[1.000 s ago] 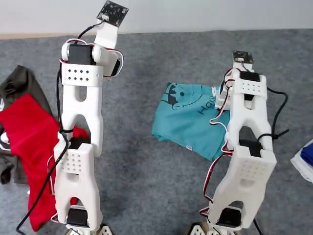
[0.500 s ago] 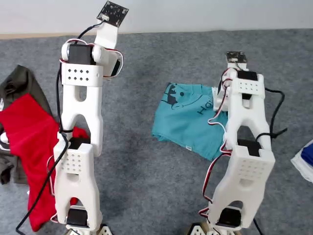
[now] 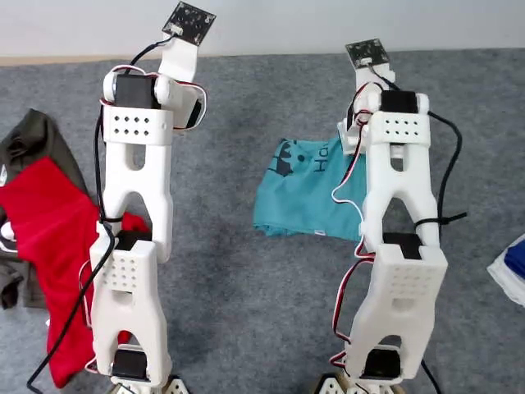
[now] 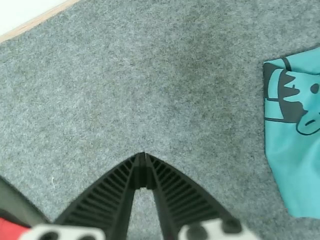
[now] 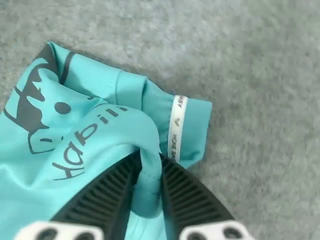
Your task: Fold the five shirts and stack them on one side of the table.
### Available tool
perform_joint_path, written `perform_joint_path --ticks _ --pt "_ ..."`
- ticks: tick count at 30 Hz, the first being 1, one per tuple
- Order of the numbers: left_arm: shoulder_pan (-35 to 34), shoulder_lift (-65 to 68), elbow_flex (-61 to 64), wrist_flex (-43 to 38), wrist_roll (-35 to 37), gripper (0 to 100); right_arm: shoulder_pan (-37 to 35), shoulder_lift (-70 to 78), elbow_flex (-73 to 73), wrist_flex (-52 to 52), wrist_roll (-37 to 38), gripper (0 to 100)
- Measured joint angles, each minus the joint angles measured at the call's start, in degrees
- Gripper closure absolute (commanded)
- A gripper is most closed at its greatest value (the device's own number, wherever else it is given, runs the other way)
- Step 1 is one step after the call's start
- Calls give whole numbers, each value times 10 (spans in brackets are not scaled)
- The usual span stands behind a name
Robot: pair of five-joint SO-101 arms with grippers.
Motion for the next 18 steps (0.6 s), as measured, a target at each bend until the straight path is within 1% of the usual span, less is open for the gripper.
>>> perform_joint_path --ticks 5,16,18 --pt "0 0 0 0 0 998 4 47 -28 -20 10 988" --pt "0 0 0 0 0 998 19 158 -182 -21 22 987" --pt "0 0 0 0 0 998 22 178 -201 -17 22 961"
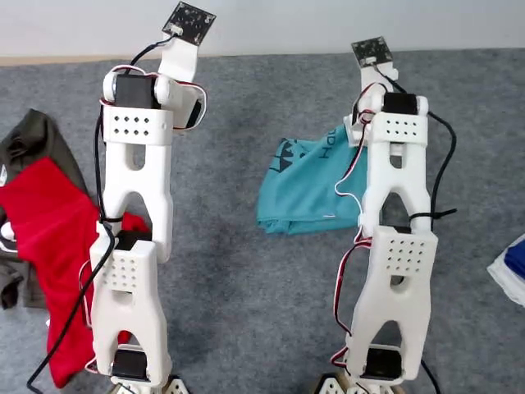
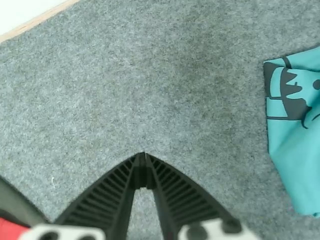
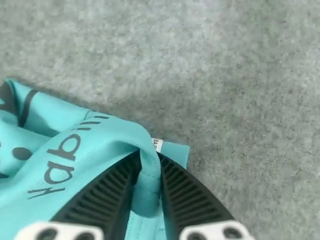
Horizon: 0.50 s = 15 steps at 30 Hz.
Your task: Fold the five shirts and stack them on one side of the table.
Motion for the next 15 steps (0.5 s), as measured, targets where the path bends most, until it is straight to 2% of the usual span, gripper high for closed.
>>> perform_joint_path --ticks 7,15 --pt "0 0 0 0 0 998 7 24 -65 58 0 762" --pt "12 0 -1 0 0 998 7 24 -200 176 0 756"
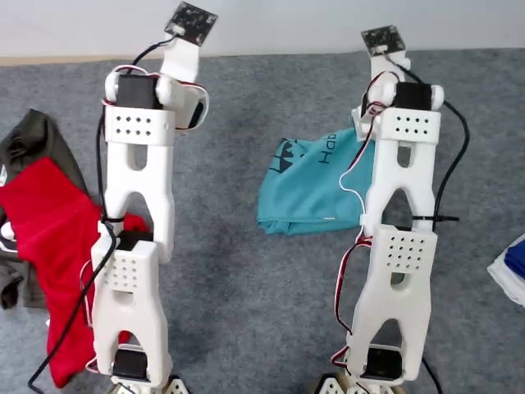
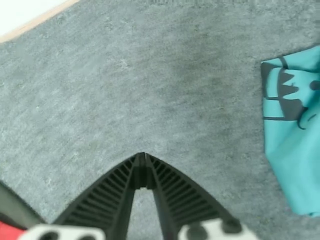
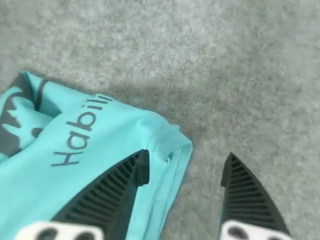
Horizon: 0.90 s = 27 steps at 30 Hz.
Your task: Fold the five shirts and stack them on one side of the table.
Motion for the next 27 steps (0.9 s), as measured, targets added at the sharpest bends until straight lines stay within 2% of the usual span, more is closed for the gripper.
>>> perform_joint_path --ticks 7,14,19,23,27 --pt "68 0 -8 -7 0 997 0 0 -70 69 0 757" --pt "98 0 91 -129 38 994 25 -1 -45 69 0 757" --pt "141 0 152 -200 41 965 75 -47 53 69 0 757" --pt "162 11 182 -248 43 959 113 -141 177 69 0 757" --pt "167 60 171 -263 43 953 143 -250 306 69 0 757"
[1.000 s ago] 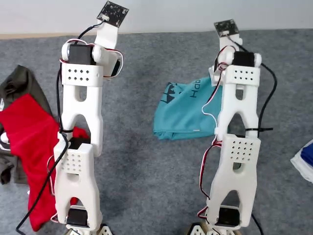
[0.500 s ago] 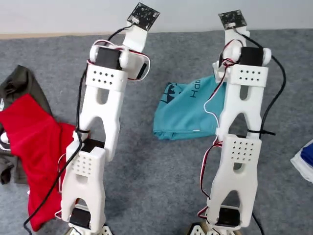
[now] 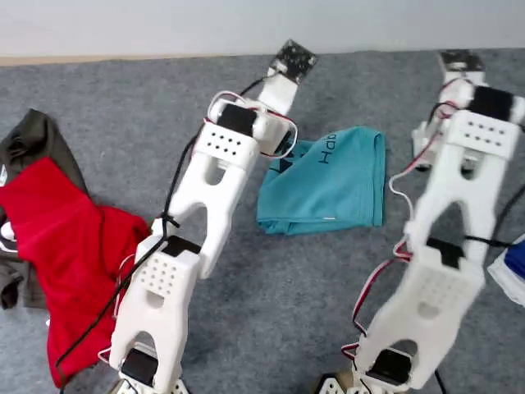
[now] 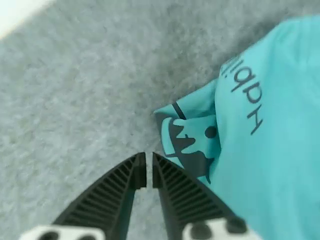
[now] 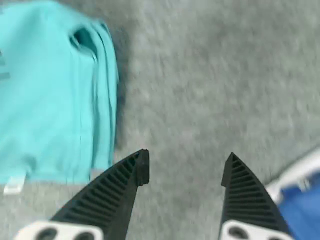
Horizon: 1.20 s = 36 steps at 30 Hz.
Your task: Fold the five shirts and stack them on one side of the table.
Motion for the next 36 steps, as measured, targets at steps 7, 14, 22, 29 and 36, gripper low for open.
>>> perform_joint_path --ticks 7,14,22,29,36 --pt "12 99 -102 0 0 909 43 -160 164 0 0 757" --pt "25 177 -176 14 0 901 83 -236 256 0 40 757" --pt "25 220 -215 14 0 907 99 -299 300 0 44 757" --pt "25 220 -218 14 0 969 100 -332 326 0 44 757" --pt "25 220 -218 14 0 998 102 -372 337 0 44 757"
